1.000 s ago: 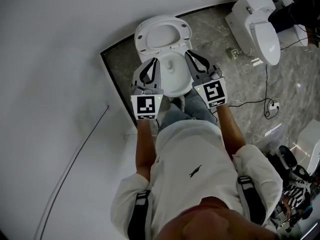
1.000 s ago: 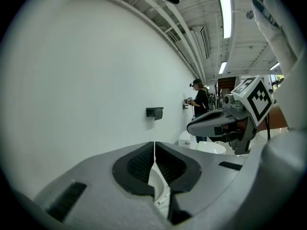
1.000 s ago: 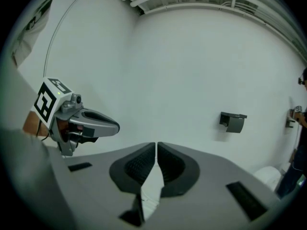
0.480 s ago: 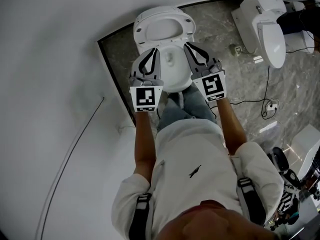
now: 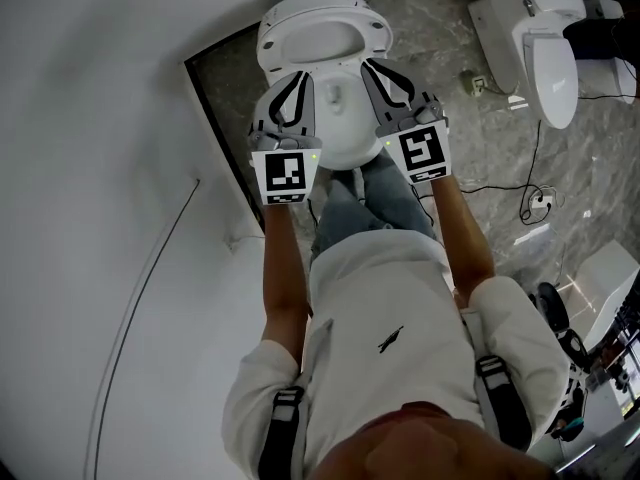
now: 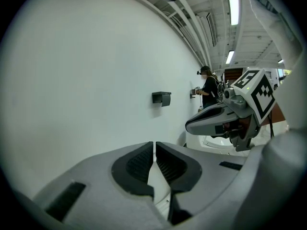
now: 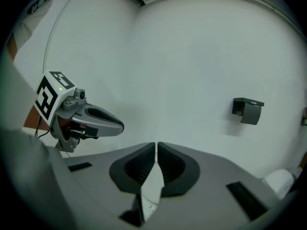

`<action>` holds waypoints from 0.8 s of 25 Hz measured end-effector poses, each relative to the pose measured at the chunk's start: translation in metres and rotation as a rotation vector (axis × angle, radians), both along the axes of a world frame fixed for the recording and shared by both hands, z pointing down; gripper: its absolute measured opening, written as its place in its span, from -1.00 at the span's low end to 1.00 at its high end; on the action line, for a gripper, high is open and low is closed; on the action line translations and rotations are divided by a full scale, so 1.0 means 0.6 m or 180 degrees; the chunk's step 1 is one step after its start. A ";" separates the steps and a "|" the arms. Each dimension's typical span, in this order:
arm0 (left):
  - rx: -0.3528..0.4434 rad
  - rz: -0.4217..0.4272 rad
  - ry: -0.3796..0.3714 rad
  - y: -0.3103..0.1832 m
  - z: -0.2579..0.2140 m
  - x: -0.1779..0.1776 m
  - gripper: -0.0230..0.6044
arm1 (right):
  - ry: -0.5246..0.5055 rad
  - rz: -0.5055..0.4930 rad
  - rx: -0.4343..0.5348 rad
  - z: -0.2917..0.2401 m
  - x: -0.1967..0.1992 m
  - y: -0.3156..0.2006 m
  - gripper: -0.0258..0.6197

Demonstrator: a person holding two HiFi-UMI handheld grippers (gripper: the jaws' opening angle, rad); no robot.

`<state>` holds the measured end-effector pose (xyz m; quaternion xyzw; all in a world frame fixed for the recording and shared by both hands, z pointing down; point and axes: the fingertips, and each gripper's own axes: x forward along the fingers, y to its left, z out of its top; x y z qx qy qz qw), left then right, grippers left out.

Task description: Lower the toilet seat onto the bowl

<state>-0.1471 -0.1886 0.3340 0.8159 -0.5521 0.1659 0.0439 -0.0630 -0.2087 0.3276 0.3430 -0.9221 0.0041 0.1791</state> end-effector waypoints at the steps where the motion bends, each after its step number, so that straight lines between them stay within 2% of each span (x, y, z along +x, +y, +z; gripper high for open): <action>1: -0.0015 -0.0004 0.0001 -0.003 0.006 0.001 -0.83 | 0.0007 -0.0002 -0.0006 0.005 0.000 -0.004 -0.82; 20: -0.0252 -0.0095 -0.0107 -0.063 0.101 -0.024 -0.83 | 0.0183 -0.0031 -0.0097 0.086 -0.011 -0.065 -0.82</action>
